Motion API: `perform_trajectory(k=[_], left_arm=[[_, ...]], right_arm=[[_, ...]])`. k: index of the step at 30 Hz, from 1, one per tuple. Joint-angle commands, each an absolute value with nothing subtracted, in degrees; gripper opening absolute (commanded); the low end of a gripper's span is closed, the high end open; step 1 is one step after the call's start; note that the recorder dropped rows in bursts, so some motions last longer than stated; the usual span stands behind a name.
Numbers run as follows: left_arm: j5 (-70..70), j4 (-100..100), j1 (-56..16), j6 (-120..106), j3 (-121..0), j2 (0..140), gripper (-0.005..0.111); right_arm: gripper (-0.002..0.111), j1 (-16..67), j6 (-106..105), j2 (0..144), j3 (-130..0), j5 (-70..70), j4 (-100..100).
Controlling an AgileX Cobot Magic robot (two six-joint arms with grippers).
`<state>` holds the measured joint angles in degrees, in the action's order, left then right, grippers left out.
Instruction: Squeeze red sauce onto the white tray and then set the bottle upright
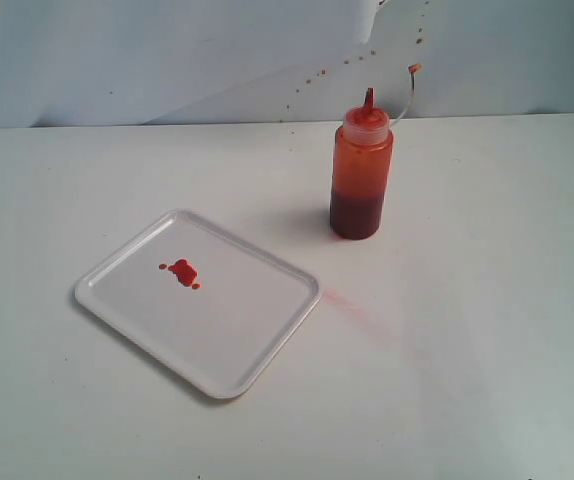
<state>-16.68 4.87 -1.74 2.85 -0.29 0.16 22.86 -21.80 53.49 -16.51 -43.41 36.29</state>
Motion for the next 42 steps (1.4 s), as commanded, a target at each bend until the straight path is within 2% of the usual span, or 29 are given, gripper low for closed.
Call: perform_trajectory(k=[1, 15, 24, 42], left_arm=[[-16.27, 4.89, -1.57, 2.77, 0.00, 0.00, 0.000], [-16.27, 4.89, -1.57, 2.77, 0.00, 0.00, 0.000], [-16.27, 4.89, -1.57, 2.77, 0.00, 0.00, 0.000], [-16.27, 4.89, -1.57, 2.77, 0.00, 0.00, 0.000]], right_arm=[[0.000, 22.84, -22.08, 53.18, -16.42, -44.13, 36.49], [0.000, 22.71, -22.08, 53.18, -16.42, -44.13, 36.49], [0.000, 12.47, -22.08, 41.11, -16.42, -43.02, 36.49], [0.000, 1.24, -22.08, 21.44, -16.42, -43.27, 36.49]])
